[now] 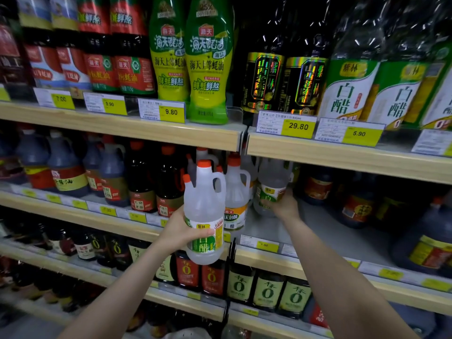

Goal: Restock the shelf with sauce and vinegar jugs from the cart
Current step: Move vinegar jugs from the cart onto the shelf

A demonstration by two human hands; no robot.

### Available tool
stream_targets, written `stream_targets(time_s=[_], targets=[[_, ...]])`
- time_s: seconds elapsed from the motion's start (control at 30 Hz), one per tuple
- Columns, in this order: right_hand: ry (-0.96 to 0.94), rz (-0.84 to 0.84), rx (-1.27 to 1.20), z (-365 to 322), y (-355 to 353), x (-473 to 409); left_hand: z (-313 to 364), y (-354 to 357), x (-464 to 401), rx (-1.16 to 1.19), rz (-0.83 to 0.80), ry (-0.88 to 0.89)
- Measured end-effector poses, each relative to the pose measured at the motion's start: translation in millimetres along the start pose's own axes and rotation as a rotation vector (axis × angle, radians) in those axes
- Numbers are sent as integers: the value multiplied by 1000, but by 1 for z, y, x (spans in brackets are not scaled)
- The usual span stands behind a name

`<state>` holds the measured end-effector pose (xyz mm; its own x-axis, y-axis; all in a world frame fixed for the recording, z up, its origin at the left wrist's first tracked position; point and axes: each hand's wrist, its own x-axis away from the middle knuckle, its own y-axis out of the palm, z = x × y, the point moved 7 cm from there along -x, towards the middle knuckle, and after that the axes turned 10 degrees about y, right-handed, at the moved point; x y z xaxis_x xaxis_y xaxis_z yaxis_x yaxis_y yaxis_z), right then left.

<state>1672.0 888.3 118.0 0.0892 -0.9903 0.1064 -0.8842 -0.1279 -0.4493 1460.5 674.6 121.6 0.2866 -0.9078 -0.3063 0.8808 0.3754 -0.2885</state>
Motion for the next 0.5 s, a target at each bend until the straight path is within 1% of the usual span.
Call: stream_targets(time_s=[0.1, 0.17, 0.2, 0.3, 0.33, 0.37, 0.43, 0.5], targets=[[-61, 12, -12, 0, -12, 20, 9, 6, 3, -39, -18, 16], [-145, 3, -58, -4, -26, 62, 16, 15, 7, -52, -42, 20], [-167, -63, -79, -7, -27, 88, 21, 22, 9, -46, -65, 23], [-189, -451, -59, -13, -9, 161, 39, 49, 15, -36, -135, 46], [-186, -508, -61, -15, -6, 175, 45, 61, 16, -27, -173, 62], [-156, -502, -90, -15, -7, 182, 52, 73, 18, -19, -217, 77], [-96, -404, -132, -13, -19, 186, 61, 92, 24, -5, -283, 103], [-96, -296, -123, -13, -35, 189, 73, 101, 26, -17, -304, 132]])
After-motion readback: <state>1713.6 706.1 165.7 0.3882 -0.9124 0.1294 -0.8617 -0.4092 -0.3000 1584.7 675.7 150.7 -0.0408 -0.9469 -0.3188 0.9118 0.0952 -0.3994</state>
